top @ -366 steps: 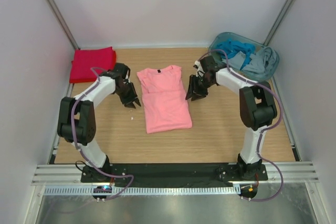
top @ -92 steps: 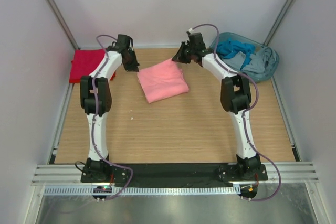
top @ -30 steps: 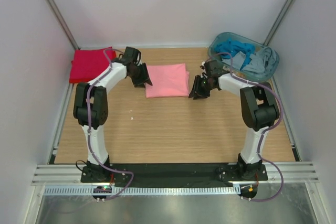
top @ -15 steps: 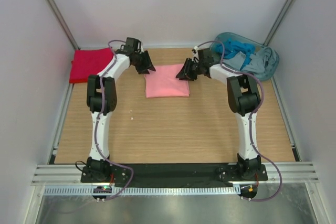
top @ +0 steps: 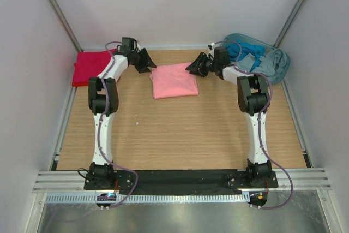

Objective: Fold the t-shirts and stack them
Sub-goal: Fold the tshirt

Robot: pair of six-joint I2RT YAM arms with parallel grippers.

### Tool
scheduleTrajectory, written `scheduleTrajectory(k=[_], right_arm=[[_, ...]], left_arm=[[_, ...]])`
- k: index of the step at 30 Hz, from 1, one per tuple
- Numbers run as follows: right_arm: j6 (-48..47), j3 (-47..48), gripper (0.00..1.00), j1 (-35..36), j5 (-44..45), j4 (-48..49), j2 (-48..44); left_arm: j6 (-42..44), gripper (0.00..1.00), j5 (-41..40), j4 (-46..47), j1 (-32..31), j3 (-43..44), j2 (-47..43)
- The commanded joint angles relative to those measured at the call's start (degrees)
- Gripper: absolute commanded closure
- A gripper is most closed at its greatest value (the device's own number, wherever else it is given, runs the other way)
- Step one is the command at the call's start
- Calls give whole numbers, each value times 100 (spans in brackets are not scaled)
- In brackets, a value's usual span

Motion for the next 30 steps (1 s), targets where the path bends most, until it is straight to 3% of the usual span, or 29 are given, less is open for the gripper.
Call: scheduleTrajectory(k=[1, 6, 15, 24, 30], right_arm=[[6, 208, 54, 77, -155, -184, -644], [-371, -99, 69, 200, -489, -975, -1031], [-380, -1224, 71, 183, -982, -457, -698], [-1311, -1980, 71, 69, -630, -1423, -1250], [-1163, -2315, 64, 104, -447, -1687, -2023]], left_arm=[[-5, 51, 346, 55, -36, -430, -1181], [135, 51, 574, 143, -194, -1468, -1824], [443, 53, 874, 494, -458, -3217, -1789], [804, 55, -127, -119, -256, -3570, -2139], [813, 52, -470, -393, -229, -3474, -2685]])
